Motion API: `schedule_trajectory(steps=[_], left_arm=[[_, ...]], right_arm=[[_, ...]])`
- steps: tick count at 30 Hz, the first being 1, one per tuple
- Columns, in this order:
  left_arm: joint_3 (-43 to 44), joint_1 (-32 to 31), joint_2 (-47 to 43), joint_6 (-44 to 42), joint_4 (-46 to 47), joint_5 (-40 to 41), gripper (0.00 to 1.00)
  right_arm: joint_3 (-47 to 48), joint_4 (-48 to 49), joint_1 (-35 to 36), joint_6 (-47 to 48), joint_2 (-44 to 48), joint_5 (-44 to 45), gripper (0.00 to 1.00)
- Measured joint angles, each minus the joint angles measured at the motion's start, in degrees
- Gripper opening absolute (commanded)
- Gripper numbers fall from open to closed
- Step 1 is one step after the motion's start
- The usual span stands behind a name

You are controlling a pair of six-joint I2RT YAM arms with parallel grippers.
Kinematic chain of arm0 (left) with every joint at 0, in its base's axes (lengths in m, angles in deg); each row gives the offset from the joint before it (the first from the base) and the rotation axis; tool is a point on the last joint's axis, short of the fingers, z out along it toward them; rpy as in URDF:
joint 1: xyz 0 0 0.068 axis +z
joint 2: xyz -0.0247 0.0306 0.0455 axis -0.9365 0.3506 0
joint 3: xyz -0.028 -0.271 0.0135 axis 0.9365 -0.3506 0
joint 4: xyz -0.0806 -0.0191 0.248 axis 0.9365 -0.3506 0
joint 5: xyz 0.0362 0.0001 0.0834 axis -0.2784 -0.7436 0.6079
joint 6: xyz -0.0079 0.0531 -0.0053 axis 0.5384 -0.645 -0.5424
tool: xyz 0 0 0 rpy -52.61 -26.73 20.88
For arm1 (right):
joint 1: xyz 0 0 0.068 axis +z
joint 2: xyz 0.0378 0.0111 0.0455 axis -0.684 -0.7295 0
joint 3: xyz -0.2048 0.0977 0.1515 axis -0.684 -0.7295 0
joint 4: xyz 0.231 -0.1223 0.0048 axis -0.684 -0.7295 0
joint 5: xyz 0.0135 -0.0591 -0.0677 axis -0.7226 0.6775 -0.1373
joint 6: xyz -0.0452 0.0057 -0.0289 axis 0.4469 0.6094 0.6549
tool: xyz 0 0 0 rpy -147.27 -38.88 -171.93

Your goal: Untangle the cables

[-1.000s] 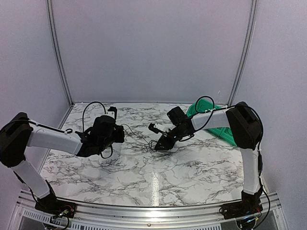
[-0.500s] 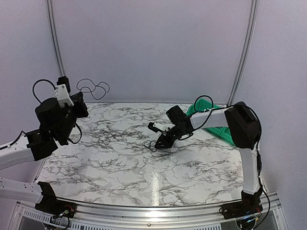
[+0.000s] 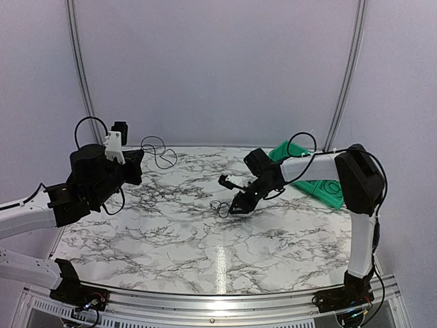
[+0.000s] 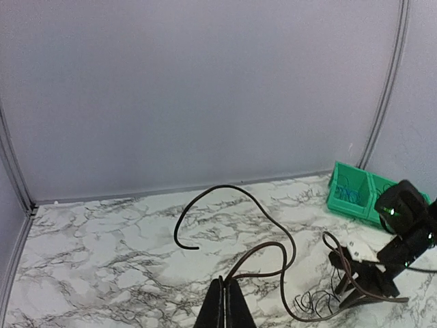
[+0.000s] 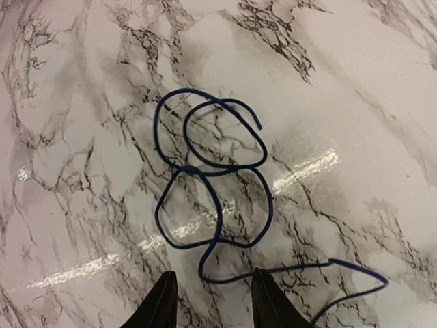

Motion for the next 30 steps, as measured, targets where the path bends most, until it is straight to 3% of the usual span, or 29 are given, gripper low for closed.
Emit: schedule_trajectory(steps=[7, 13, 21, 30], left_arm=[[0.2, 0.0, 7.8, 2.0, -1.2, -9.7, 0.0], [6.1, 0.0, 17.1, 3.9, -2.4, -19.3, 0.0], [16.2, 0.0, 25.5, 6.3, -2.4, -32.9, 0.0], [15.2, 0.0, 28.1, 6.3, -1.9, -38.1, 0.0]], right_arm=[[-3.8, -1.5, -1.7, 1.1, 17.9, -1.6, 0.41], [-3.8, -1.9, -1.9, 2.8, 28.2, -6.5, 0.41], [-2.9, -3.8, -0.7, 0.8, 28.3, -13.9, 0.43], [1.0, -4.8, 0.1, -3.3, 20.2, -22.3, 0.44]])
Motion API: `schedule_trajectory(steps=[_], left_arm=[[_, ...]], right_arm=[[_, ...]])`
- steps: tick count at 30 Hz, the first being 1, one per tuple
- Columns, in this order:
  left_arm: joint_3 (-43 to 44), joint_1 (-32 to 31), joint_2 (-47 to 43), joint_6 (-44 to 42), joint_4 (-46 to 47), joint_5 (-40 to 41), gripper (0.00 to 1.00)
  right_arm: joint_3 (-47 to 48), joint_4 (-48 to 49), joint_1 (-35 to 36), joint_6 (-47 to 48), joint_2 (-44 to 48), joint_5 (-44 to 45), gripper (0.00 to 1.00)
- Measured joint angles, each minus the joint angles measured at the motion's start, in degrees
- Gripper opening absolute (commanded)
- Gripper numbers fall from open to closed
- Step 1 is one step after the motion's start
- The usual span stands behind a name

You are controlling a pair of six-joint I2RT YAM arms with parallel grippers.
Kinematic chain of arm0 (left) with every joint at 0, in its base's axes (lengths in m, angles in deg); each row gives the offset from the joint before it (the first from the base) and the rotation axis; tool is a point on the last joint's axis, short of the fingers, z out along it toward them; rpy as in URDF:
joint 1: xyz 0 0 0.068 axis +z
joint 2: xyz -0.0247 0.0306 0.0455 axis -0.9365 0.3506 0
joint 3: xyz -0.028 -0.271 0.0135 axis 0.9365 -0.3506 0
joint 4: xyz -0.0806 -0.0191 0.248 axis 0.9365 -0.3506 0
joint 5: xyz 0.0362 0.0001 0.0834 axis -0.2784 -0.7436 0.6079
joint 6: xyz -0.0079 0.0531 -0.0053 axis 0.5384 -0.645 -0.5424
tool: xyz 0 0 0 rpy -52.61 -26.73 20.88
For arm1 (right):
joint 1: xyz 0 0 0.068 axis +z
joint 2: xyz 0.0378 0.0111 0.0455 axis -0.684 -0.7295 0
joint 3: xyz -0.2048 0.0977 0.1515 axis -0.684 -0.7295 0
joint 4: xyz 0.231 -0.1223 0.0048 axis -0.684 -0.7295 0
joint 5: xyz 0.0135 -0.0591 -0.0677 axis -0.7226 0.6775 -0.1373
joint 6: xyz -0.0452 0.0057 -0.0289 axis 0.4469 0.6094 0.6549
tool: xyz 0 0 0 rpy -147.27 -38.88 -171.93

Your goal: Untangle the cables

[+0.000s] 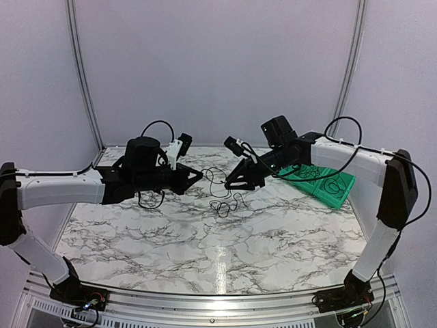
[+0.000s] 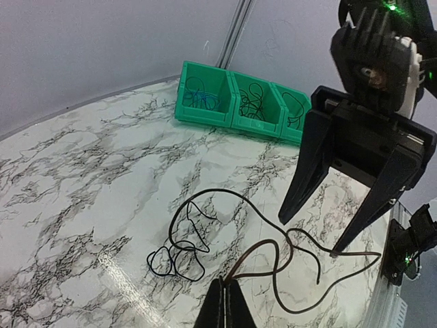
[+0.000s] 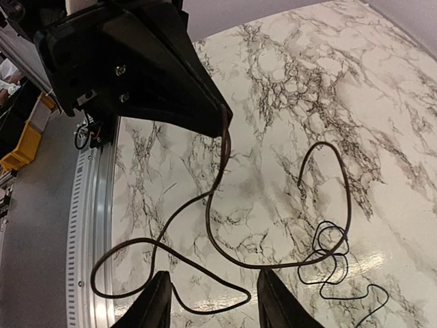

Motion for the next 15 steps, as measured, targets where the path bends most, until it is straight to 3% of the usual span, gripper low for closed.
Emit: schedule_trajectory(steps=[4, 13, 15], left_arm=[[-0.9, 0.0, -0.6, 0.0, 0.2, -0.4, 0.0], [-1.1, 0.0, -1.5, 0.0, 0.3, -0.9, 0.0], [-1.1, 0.0, -1.7, 0.0, 0.3, -0.8, 0.0]], right_arm=[[0.0, -0.4, 0.1, -1.1, -2.3, -3.5, 0.4], [-0.1, -0.2, 0.7, -1.9, -2.3, -5.7, 0.03], [-0.1, -0.2, 0.7, -1.9, -2.3, -6.0, 0.0]])
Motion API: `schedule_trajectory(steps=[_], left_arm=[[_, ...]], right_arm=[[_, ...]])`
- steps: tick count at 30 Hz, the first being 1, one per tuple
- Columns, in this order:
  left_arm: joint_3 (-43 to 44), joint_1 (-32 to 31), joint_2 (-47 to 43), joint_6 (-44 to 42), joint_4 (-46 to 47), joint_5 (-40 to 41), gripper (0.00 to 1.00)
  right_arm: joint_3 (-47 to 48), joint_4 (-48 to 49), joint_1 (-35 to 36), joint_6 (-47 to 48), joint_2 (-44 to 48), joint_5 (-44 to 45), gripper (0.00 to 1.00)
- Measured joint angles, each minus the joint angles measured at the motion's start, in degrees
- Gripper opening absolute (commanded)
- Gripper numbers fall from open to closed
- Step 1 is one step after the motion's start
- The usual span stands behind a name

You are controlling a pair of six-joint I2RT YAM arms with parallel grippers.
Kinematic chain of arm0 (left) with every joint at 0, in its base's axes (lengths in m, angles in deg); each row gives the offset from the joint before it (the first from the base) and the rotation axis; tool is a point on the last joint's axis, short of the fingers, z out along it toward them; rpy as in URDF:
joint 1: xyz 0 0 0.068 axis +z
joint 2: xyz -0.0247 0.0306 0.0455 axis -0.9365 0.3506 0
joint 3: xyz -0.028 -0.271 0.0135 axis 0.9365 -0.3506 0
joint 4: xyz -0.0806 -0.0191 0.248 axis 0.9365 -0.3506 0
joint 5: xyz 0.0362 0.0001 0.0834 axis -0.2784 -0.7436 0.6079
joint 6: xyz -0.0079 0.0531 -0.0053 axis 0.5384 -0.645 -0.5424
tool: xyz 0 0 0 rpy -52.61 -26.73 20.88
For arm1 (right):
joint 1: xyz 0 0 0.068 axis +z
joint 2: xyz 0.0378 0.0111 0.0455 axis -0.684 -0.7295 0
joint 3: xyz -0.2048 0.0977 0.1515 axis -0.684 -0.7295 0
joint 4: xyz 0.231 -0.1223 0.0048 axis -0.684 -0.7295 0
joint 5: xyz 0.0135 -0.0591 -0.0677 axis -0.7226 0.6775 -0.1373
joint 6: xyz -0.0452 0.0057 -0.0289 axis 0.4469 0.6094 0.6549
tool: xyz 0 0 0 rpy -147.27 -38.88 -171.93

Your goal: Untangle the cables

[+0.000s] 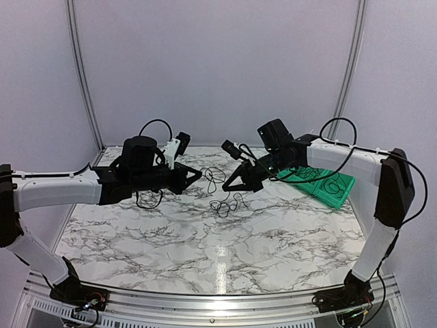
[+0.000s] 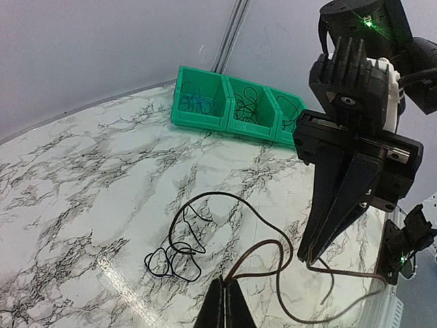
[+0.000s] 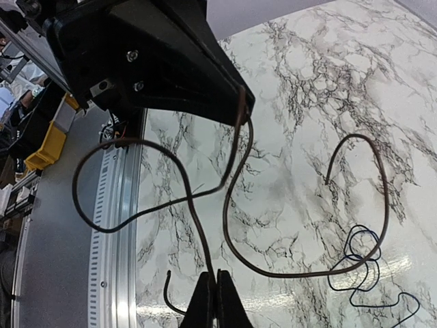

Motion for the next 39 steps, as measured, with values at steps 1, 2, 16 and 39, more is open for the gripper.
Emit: schedule_trajectory(steps=[1, 2, 16, 39], left_arm=[[0.0, 0.0, -0.1, 0.0, 0.0, 0.0, 0.0], [0.0, 0.0, -0.1, 0.0, 0.0, 0.0, 0.0], [-1.3, 0.0, -0.2, -0.1, 0.1, 2.7, 0.0], [1.0, 0.2, -0.1, -0.2, -2.0, 2.6, 0.35]], right_arm=[[0.0, 0.0, 0.0, 0.0, 0.0, 0.0, 0.0], [0.0, 0.0, 0.0, 0.1, 0.1, 0.0, 0.0], [8.2, -7.8, -9.2, 6.1, 7.5, 9.8, 0.0], [7.4, -2.7, -27.4, 4.0, 15.2, 32.0, 0.0]])
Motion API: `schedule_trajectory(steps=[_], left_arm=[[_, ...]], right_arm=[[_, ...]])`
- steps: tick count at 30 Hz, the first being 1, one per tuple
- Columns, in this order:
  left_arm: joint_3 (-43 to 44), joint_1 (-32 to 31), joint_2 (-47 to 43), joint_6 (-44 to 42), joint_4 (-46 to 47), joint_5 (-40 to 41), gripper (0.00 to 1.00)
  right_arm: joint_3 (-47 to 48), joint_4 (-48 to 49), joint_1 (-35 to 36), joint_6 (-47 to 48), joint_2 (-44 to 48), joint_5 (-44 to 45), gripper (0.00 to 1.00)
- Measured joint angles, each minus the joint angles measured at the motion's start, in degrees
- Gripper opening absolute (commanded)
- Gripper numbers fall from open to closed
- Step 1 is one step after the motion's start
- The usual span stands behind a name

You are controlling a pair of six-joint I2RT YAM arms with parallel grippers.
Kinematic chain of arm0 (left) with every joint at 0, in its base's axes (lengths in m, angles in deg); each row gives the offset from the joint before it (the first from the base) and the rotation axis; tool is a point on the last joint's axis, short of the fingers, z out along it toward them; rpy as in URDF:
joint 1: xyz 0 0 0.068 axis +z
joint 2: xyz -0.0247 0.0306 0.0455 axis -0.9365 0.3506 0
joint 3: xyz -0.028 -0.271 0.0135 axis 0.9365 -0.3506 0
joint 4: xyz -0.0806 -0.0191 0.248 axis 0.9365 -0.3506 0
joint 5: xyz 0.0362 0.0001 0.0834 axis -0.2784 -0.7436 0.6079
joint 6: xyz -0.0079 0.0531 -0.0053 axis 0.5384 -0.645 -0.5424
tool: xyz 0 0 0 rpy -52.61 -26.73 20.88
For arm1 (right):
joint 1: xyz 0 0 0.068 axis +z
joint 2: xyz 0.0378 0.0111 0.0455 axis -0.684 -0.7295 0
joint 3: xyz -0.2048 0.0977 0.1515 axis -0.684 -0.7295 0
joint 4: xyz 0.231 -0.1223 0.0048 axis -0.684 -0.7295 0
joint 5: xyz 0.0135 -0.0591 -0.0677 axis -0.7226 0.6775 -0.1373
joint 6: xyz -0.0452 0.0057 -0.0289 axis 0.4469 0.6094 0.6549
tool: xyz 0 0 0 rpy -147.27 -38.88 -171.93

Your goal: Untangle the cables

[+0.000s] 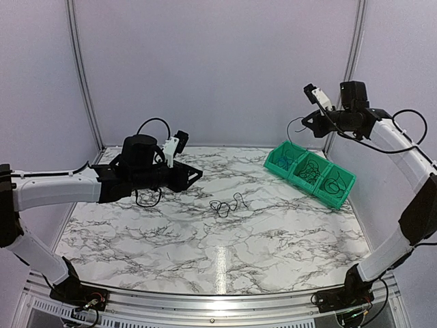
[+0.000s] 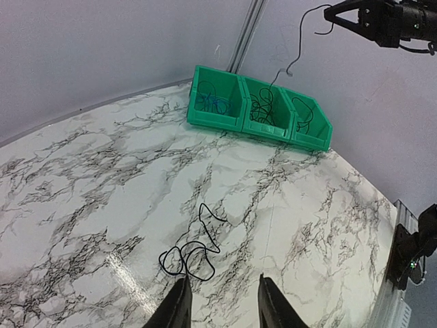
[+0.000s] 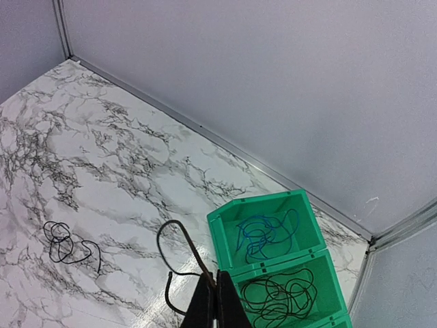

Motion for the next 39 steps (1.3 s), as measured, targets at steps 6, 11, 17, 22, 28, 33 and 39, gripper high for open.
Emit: schedule_trajectory(steps=[6, 11, 17, 22, 28, 33, 39], left_arm=[[0.0, 0.0, 0.0, 0.0, -0.4, 0.0, 0.36], [0.0, 0.0, 0.0, 0.0, -0.6, 0.0, 0.36], [0.0, 0.0, 0.0, 0.0, -0.9, 0.0, 0.36], [0.0, 0.0, 0.0, 0.0, -1.3, 0.0, 0.36], [0.0, 0.0, 0.0, 0.0, -1.7, 0.0, 0.36], [0.0, 0.0, 0.0, 0.0, -1.8, 0.0, 0.36], [0.0, 0.0, 0.0, 0.0, -2.0, 0.0, 0.36]], right_arm=[[0.0, 2.4, -2.5, 0.2, -0.8, 2.7, 0.0], [0.0, 4.4, -6.8, 0.3, -3.3, 4.5, 0.0], [0.0, 6.1, -12.2, 0.4, -6.6, 5.3, 0.0], [0.0, 7.6, -15.2, 0.3, -9.6, 5.5, 0.0], [-0.5, 9.1, -16.8, 0.3, -13.6, 5.5, 0.0], [-1.5, 9.4, -17.0, 0.3, -17.7, 5.4, 0.0], [-2.0, 9.0, -17.0, 0.3, -22.1, 5.4, 0.0]])
